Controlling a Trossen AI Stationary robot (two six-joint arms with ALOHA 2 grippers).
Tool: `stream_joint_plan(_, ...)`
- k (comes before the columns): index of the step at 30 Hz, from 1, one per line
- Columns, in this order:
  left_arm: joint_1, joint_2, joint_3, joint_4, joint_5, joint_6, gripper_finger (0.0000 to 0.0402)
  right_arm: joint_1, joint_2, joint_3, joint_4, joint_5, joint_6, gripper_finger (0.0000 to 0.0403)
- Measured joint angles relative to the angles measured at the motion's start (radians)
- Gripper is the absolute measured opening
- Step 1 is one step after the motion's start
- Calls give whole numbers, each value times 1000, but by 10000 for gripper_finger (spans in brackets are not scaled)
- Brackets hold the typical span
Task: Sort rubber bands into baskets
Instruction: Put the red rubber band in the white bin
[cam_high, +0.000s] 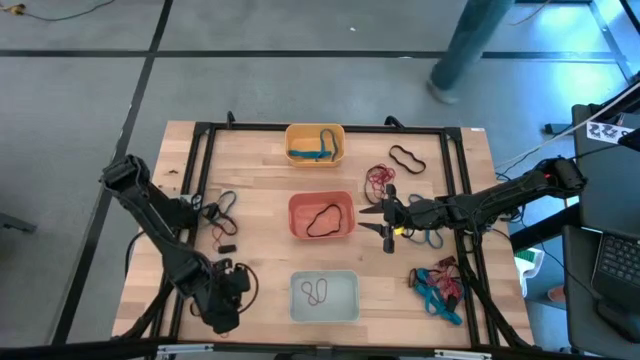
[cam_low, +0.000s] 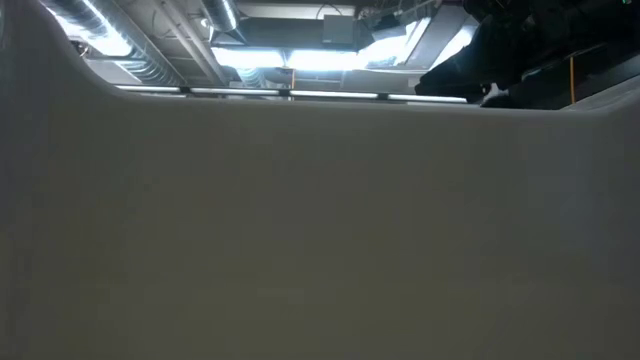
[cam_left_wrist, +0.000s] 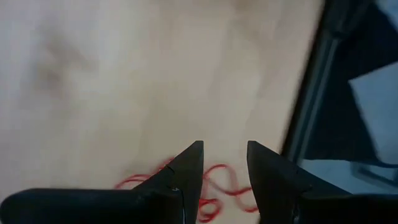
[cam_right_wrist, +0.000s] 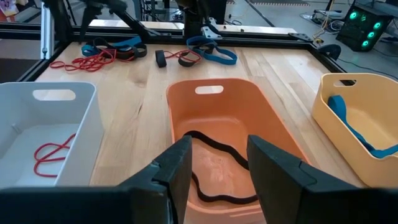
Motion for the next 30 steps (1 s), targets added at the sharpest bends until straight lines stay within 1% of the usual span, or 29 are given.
stream_joint_plan(3, -34, 5, -26, 86, 0, 0, 119, 0, 0, 0, -3, 0, 0, 156)
stream_joint_plan(9, -76, 65, -28, 162, 3, -24, 119, 0, 0, 0, -4, 0, 0, 156)
stream_joint_plan(13, -82, 116, -28, 216, 51, -81, 119, 0, 0, 0, -4, 8, 5, 156)
stream_joint_plan(18, -82, 184, -28, 224, 120, -210, 119, 0, 0, 0, -5, 9, 6, 156)
stream_joint_plan(21, -81, 219, -28, 229, 141, -252, 119, 0, 0, 0, -7, 9, 8, 156)
stream_joint_plan(25, -81, 258, -27, 260, 149, -258, 119, 0, 0, 0, -11, 9, 8, 156)
stream_joint_plan(30, -81, 273, -23, 266, 148, -264, 119, 0, 0, 0, -10, 9, 8, 156)
